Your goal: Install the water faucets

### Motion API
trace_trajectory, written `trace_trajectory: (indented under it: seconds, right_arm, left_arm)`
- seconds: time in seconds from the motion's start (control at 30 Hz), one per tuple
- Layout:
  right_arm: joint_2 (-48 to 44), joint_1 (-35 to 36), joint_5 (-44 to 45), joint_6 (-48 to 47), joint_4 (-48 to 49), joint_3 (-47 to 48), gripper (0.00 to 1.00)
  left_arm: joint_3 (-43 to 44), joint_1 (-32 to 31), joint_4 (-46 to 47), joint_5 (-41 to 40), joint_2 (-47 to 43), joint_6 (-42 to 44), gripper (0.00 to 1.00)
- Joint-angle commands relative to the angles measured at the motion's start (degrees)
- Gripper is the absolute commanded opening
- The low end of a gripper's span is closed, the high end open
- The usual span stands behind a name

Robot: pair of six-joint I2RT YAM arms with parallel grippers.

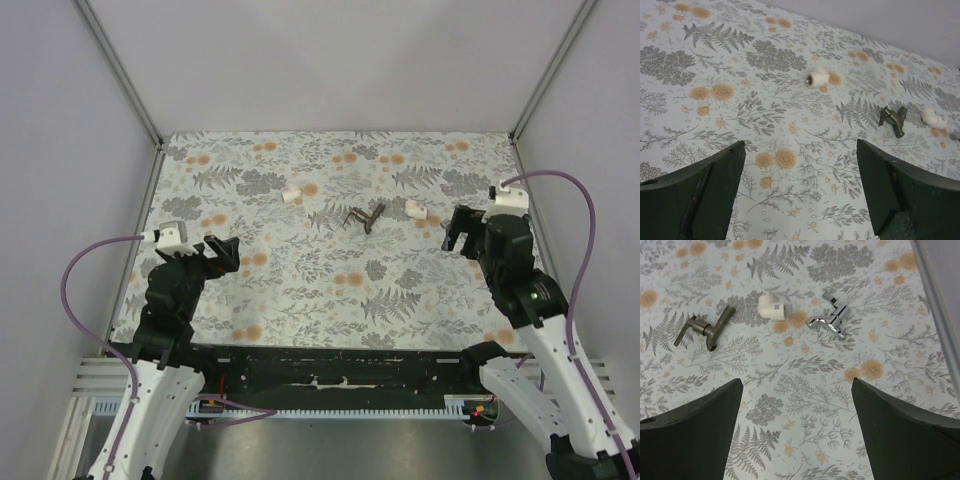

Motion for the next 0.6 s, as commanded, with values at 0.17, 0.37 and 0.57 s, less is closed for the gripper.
trace_trajectory:
  seconds: [0.17,0.37,0.57]
  right_arm:
    - [27.75,-0.03,-15.44,9.81,-13.89,17.91,0.98]
    - [36.3,-0.21,-9.58,12.89,-15.39,21.88,0.98]
    - [45.26,-2.4,-5.53,12.37,-16.18,26.01,0.98]
  left_arm:
    - [1.6,-11.46,-2.95,-7.03,-4.86,-1.55,0.96]
    - [1.69,-16.73,-4.09,-9.92,-8.73,-1.73,0.96]
    - [1.6,-18.5,-3.47,-9.66,-8.47,-1.9,0.96]
